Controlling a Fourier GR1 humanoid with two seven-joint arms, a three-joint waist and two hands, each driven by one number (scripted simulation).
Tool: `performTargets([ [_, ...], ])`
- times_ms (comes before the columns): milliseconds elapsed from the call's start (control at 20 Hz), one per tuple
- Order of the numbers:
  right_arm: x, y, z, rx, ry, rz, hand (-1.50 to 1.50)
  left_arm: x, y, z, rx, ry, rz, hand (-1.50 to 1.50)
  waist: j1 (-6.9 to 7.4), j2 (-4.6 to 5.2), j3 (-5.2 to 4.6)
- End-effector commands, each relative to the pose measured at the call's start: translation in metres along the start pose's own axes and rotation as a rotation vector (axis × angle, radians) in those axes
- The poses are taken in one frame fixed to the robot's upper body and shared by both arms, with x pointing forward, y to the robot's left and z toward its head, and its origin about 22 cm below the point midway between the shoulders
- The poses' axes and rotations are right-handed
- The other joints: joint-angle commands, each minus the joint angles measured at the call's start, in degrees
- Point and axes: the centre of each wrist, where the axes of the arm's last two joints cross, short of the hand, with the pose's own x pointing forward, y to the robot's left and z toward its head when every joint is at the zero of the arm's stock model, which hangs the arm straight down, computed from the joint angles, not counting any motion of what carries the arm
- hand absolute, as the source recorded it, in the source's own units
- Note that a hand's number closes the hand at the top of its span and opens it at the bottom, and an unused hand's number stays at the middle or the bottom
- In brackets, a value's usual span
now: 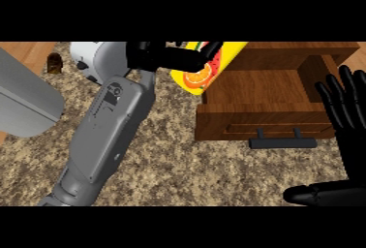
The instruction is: Pick up the cup, place it into the drawer and close the drawer
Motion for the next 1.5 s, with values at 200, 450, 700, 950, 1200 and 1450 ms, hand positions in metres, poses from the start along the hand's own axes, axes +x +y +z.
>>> performTargets([
  [200,-0.008,-0.003,-0.015,0.014,0.011,-0.005,-1.5,-0.026,-0.022,-0.021,0.028,0.055,-0.034,1.5,-0.83,0.27,0.0],
  [450,0.003,0.002,-0.018,0.016,-0.009,-0.003,-1.5,-0.029,-0.038,-0.028,0.027,0.076,-0.07,1.5,-1.17,0.3,-0.01],
  [700,-0.023,-0.023,0.009,0.004,0.004,0.005,-1.5,-0.03,-0.051,-0.028,0.008,0.146,-0.08,1.5,-1.43,0.23,0.05],
  [950,-0.012,0.004,-0.003,0.047,-0.011,-0.026,-1.5,-0.057,-0.048,-0.017,0.003,0.151,-0.172,1.5,-3.69,0.81,0.06],
  [1200,-0.005,0.002,-0.022,0.043,-0.019,-0.008,-1.5,-0.056,-0.055,-0.02,-0.025,0.184,-0.209,1.5,-4.12,0.99,0.05],
  [1450,-0.014,0.004,-0.024,0.058,-0.015,-0.009,-1.5,-0.061,-0.058,-0.017,-0.039,0.195,-0.296,1.5,-4.55,1.2,0.08],
])
